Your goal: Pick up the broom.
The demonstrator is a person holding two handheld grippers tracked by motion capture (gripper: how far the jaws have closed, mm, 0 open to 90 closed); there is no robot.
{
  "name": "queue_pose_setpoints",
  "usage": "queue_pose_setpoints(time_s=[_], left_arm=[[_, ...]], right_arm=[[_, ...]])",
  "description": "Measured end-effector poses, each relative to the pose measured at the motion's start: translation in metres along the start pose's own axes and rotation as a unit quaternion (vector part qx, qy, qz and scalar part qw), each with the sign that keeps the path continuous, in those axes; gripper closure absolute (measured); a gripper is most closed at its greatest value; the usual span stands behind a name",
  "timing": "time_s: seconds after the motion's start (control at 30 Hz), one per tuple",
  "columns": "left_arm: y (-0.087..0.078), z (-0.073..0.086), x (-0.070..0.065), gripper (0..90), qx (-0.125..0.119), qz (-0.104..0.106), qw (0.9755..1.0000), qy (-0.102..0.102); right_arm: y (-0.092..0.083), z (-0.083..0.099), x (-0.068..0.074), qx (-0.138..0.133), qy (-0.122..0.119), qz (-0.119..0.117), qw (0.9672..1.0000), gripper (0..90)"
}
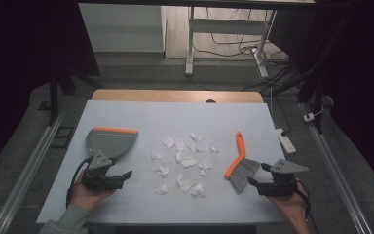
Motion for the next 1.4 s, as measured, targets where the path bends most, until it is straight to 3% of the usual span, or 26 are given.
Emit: queue_pose_setpoints(time_s=[0.47, 0.83, 1.13, 1.4], left_arm=[[-0.002, -0.003, 0.003, 23.1, -0.005, -0.007, 1.0, -0.003], [-0.006, -0.001, 0.003, 23.2, -0.008, -0.011, 0.9999, 0.0], [-0.007, 0.0, 0.001, 23.5, -0.006, -0.011, 0.9999, 0.0], [-0.008, -0.002, 0.002, 23.6, -0.009, -0.013, 0.9999, 0.001]], right_arm=[[-0.001, 0.0, 0.003, -0.005, 0.004, -0.004, 1.0, 23.4], [0.003, 0.002, 0.006, 0.007, 0.004, -0.002, 1.0, 23.6], [-0.006, -0.008, 0.006, -0.011, 0.01, 0.013, 0.9998, 24.6], [-0.011, -0.014, 0.005, -0.001, 0.022, 0.015, 0.9996, 25.4]])
Point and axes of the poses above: each handheld gripper's, and its own axes: y roughly forward along the jaws, z roughly out of its underside, x roughly to its left, the point moved 7 cm from there along y, roughly forward along the jaws, and after that the axes turned 1 degree about -z, right-handed, at the moved point
